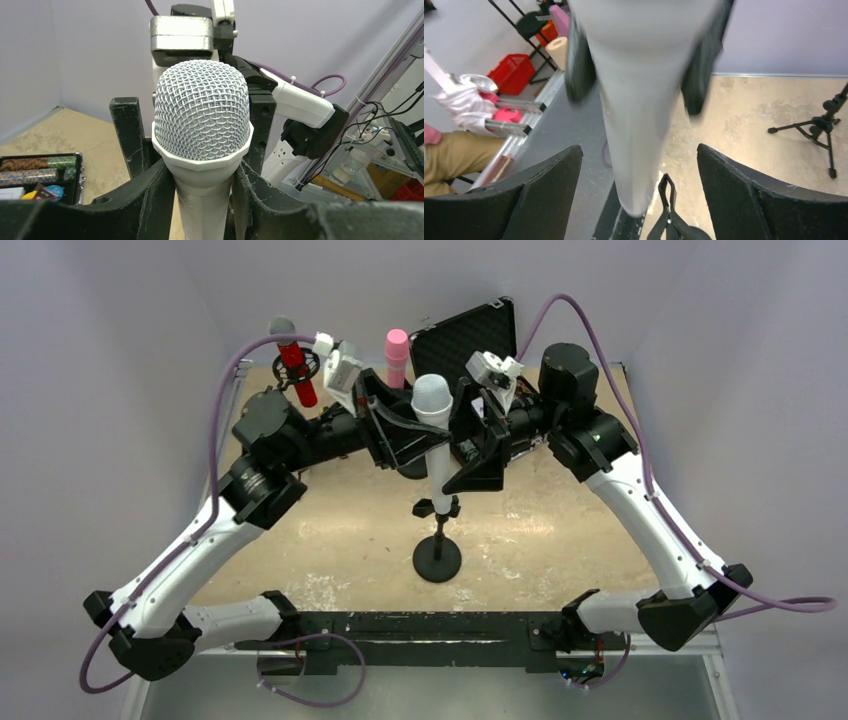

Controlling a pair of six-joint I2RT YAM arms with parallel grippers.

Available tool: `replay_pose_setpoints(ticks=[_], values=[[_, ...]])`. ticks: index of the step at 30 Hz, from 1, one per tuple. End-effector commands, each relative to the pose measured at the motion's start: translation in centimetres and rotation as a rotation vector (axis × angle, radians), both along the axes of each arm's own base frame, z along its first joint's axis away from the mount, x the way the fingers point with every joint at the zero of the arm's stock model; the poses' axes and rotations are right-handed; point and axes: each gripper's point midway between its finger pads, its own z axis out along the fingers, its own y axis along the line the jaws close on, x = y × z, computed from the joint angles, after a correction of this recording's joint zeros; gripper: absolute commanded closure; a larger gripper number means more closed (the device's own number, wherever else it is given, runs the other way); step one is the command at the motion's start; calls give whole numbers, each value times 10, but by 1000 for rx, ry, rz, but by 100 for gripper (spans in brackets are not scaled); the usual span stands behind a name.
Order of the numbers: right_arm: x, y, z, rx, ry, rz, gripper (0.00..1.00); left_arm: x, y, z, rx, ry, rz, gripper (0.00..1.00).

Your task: Attach the microphones to the stand

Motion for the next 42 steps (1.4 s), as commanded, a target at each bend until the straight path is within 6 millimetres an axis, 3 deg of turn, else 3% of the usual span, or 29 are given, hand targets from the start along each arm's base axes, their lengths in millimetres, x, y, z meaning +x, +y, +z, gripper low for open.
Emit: replay_pose_setpoints(ticks=[1,9,14,17,25,33,42], values=[[-8,-14,7,16,-204,-58,8,-29,45,35,-43,-154,86,100],[-2,-26,-28,-53,-362,-117,2,-59,98,14,58,-192,194,100],[-5,-32,-68,-89,-467,-61,1,-71,126,-22,161,-194,257,100],[-2,-33,-85,-104,-513,-36,1,-73,133,-47,204,-193,269,100],[14,-25,-115,-168,-476,-2,1,-72,115,-95,240,-194,187,100],[17,-16,-137,-215,-406,16,4,-58,92,-110,211,-189,153,100],[5,-12,-150,-221,-352,62,19,-47,75,-112,168,-207,126,100]])
